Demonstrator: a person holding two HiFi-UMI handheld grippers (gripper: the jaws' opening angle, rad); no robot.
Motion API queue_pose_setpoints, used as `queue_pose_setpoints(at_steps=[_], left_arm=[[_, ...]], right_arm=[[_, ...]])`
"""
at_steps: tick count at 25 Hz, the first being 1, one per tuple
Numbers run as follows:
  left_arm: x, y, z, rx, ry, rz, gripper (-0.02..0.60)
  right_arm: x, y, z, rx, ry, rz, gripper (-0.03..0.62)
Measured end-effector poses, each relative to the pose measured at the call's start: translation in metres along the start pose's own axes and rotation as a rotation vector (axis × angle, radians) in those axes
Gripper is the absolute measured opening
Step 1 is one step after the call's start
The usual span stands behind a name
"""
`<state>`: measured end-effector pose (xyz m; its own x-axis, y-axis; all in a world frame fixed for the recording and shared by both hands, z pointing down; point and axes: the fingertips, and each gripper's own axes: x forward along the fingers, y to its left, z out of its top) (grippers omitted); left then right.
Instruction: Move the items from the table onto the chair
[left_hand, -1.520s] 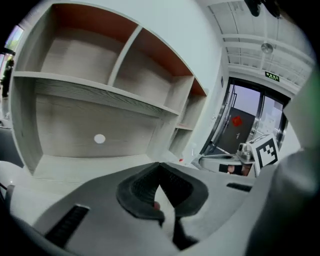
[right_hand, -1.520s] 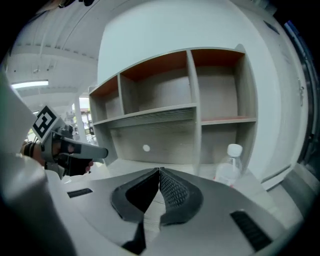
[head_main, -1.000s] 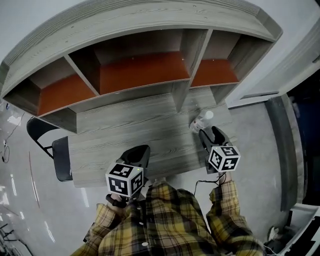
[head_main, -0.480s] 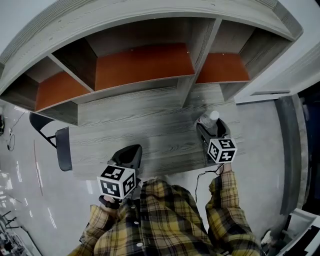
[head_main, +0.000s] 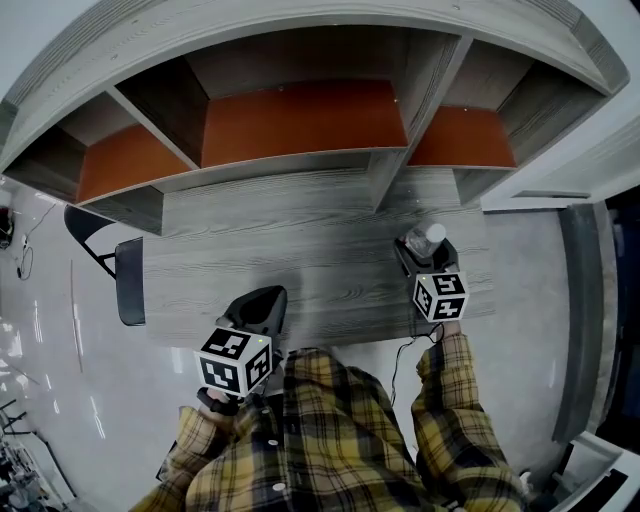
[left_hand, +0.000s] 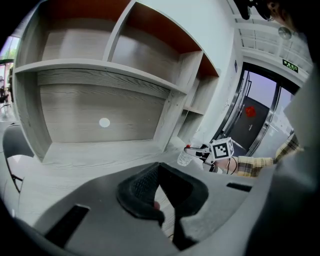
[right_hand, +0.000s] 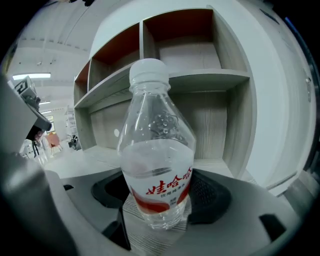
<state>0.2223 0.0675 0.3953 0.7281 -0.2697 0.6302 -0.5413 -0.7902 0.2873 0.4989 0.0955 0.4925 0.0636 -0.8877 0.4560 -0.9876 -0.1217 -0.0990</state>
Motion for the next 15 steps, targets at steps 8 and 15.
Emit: queue_pose_setpoints(at_steps=[8, 15], left_arm=[[-0.020, 0.018, 0.002, -0.060, -0.059, 0.032, 0.003], [-0.054, 0.054, -0.004, -0.159, -0.135, 0.094, 0.003]], right_arm=[[-0.008, 0.036, 0.009, 0.037, 0.015, 0.043, 0.341], [-0.010, 0.115, 0.035, -0.018, 0.020, 0.157, 0.342]])
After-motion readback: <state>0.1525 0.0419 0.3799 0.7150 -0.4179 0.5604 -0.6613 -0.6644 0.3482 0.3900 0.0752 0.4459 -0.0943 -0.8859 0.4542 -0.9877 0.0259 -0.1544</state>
